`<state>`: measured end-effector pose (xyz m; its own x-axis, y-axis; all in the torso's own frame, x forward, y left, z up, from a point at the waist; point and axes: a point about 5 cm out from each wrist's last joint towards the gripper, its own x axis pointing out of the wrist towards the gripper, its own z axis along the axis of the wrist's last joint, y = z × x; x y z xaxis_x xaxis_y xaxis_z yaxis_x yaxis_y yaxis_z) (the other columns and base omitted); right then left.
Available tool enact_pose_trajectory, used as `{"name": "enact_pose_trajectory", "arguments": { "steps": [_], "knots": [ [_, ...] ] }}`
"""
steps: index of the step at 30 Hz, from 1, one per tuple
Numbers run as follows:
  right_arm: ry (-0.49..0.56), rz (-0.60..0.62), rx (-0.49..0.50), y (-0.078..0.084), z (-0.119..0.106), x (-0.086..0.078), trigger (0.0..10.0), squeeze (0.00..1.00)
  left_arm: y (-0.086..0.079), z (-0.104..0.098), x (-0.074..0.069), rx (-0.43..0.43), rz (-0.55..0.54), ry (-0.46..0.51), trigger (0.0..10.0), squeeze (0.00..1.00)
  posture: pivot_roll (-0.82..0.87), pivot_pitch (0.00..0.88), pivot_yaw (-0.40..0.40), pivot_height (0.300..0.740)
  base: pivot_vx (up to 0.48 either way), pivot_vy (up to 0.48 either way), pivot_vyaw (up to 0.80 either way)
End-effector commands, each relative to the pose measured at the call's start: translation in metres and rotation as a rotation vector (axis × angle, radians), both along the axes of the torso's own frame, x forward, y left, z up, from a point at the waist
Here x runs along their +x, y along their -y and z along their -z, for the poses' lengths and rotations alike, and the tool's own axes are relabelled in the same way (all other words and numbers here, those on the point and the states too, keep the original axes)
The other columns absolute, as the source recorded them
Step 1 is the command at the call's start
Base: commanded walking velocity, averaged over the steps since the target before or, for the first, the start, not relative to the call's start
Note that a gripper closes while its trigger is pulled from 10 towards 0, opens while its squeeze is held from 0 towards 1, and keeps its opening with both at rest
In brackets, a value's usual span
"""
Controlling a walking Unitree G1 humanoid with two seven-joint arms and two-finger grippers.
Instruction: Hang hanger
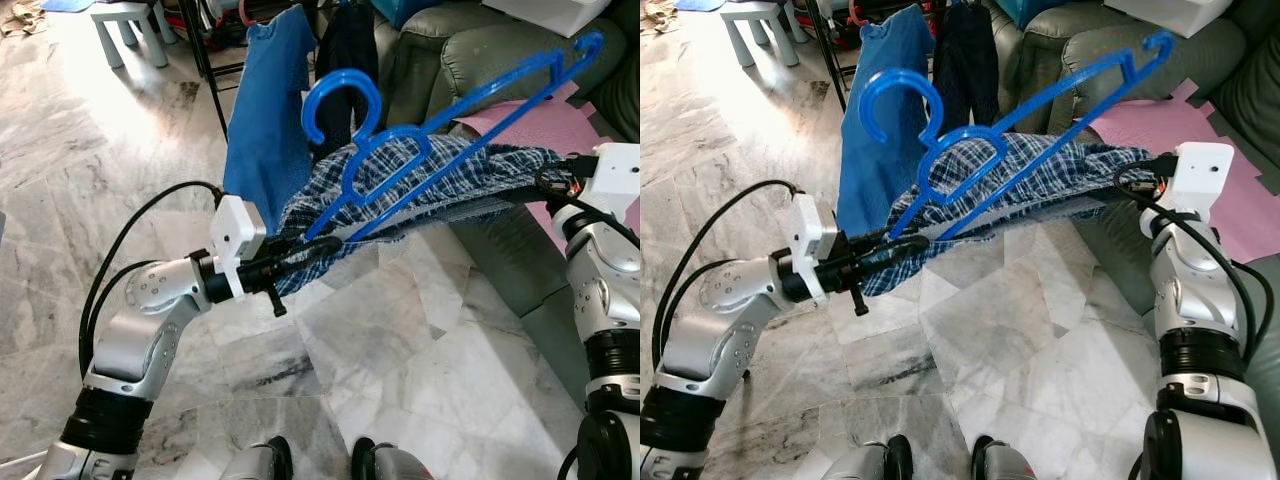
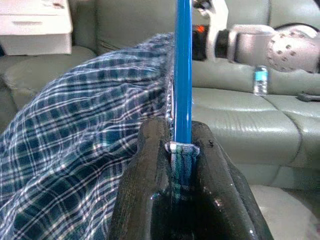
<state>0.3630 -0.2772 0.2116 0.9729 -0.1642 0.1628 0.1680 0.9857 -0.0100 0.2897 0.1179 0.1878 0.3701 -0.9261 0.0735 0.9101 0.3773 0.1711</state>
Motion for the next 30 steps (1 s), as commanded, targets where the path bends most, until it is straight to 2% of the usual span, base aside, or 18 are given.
{"name": "enact_pose_trajectory", "arguments": {
  "steps": [1, 4, 10, 16, 17, 18, 19, 21, 22, 30],
  "knots": [
    [0.026, 0.054, 0.033, 0.010, -0.009, -0.001, 0.0, 0.00, -0.004, 0.008, -0.004, 0.025, 0.005, -0.020, 0.0, 0.00, -0.04, 0.203, -0.019, 0.740, 0.000, 0.000, 0.00],
    [0.027, 0.055, 0.041, 0.009, -0.011, 0.000, 0.0, 0.00, -0.009, 0.023, -0.001, 0.010, -0.028, -0.074, 0.0, 0.00, -0.04, 0.202, -0.018, 0.740, 0.000, 0.000, 0.00],
    [0.017, 0.079, 0.076, 0.014, -0.010, -0.002, 0.0, 0.00, -0.012, 0.031, -0.002, -0.016, -0.044, -0.122, 0.0, 0.00, -0.05, 0.201, -0.017, 0.740, 0.000, 0.000, 0.00],
    [0.140, 0.034, 0.128, 0.012, -0.027, -0.004, 0.0, 0.00, -0.018, 0.044, 0.002, 0.021, -0.099, -0.137, 0.0, 0.00, -0.05, 0.198, -0.016, 0.740, 0.000, 0.000, 0.00],
    [0.147, 0.031, 0.133, 0.011, -0.028, -0.004, 0.7, 0.00, -0.017, 0.045, 0.001, 0.033, -0.091, -0.130, 0.0, 0.00, -0.05, 0.197, -0.016, 0.740, 0.000, 0.000, 0.00],
    [0.147, 0.031, 0.133, 0.011, -0.028, -0.004, 0.7, 0.00, -0.017, 0.045, 0.001, 0.033, -0.091, -0.130, 0.0, 0.00, -0.05, 0.197, -0.016, 0.740, 0.000, 0.000, 0.00],
    [0.144, 0.033, 0.133, 0.011, -0.028, -0.003, 1.1, 0.00, -0.015, 0.046, 0.000, 0.033, -0.086, -0.128, 0.0, 0.00, -0.05, 0.196, -0.019, 0.740, 0.000, 0.000, 0.00],
    [0.140, 0.034, 0.133, 0.012, -0.028, -0.003, 1.1, 0.00, -0.015, 0.045, 0.000, 0.030, -0.085, -0.130, 0.0, 0.00, -0.05, 0.196, -0.019, 0.740, 0.000, 0.000, 0.00],
    [0.130, 0.039, 0.135, 0.012, -0.029, -0.001, 0.0, 0.00, -0.011, 0.044, -0.002, 0.029, -0.064, -0.115, 0.0, 0.00, -0.05, 0.198, -0.019, 0.740, 0.000, 0.000, 0.00],
    [0.174, 0.040, 0.176, 0.008, -0.042, 0.008, 0.0, 0.00, -0.006, 0.050, -0.006, 0.033, -0.047, -0.114, 0.0, 0.00, -0.05, 0.200, -0.019, 0.740, 0.000, 0.000, 0.00]
  ]
}}
